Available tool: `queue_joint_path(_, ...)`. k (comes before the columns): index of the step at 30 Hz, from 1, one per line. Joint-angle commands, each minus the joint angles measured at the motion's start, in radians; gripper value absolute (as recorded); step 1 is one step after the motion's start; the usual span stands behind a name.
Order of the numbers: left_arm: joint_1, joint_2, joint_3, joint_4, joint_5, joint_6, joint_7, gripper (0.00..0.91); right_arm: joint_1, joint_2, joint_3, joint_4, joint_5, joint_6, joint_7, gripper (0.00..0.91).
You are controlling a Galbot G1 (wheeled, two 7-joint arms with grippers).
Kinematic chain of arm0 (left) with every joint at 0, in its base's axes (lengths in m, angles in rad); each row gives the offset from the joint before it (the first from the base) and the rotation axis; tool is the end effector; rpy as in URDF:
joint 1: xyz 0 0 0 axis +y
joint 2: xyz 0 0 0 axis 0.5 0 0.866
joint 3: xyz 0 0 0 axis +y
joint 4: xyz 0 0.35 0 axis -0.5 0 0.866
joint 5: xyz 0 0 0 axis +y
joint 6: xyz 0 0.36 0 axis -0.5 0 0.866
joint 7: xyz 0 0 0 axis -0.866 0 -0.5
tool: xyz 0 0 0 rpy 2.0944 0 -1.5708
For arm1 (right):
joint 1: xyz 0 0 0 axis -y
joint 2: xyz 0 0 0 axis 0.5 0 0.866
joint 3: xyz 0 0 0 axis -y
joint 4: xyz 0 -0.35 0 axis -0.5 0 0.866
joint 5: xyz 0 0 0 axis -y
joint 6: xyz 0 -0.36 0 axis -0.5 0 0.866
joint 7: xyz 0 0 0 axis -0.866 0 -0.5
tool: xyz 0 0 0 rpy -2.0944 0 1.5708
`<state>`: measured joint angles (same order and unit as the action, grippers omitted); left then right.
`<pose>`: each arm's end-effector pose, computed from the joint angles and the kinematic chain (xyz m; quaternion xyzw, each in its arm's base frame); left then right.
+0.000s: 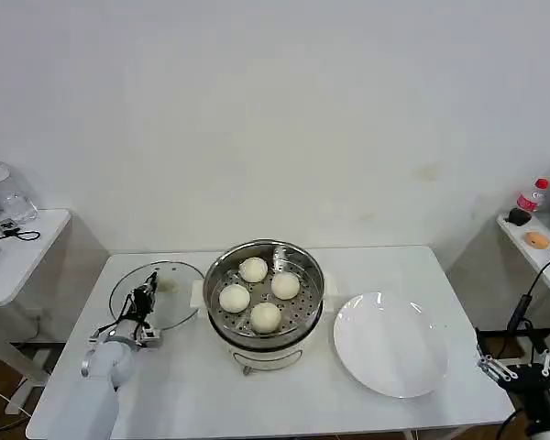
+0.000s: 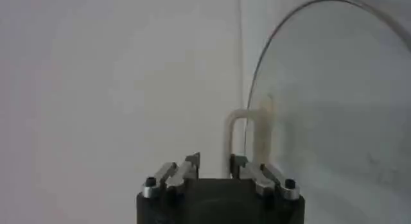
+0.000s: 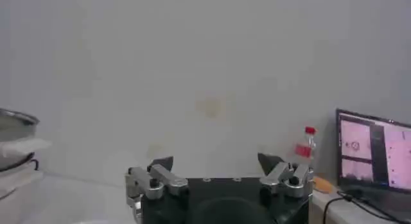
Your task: Take steamed baozi put them in steamer then cover it.
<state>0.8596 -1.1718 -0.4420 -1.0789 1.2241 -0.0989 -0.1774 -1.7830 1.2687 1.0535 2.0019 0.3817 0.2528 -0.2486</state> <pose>0.4019 0.1782 -0.4217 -0.0413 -0.6891 -0.7220 0.0469 0.1143 -0.2172 -0.2942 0.0194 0.9939 -0.1027 0.0338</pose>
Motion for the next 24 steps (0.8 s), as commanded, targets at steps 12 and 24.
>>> queue_joint_path(12,0.422,0.051,-0.255,-0.565,-0.027,0.076,-0.008,0.0,0.002,0.004,-0.029,0.034,-0.034,0.016,0.002,0.907)
queue_joint_path(24,0.646,0.145,-0.391,-0.929,-0.204,0.18,0.154,0.0,0.008,0.0,-0.059,0.037,-0.066,0.028,0.003,0.907)
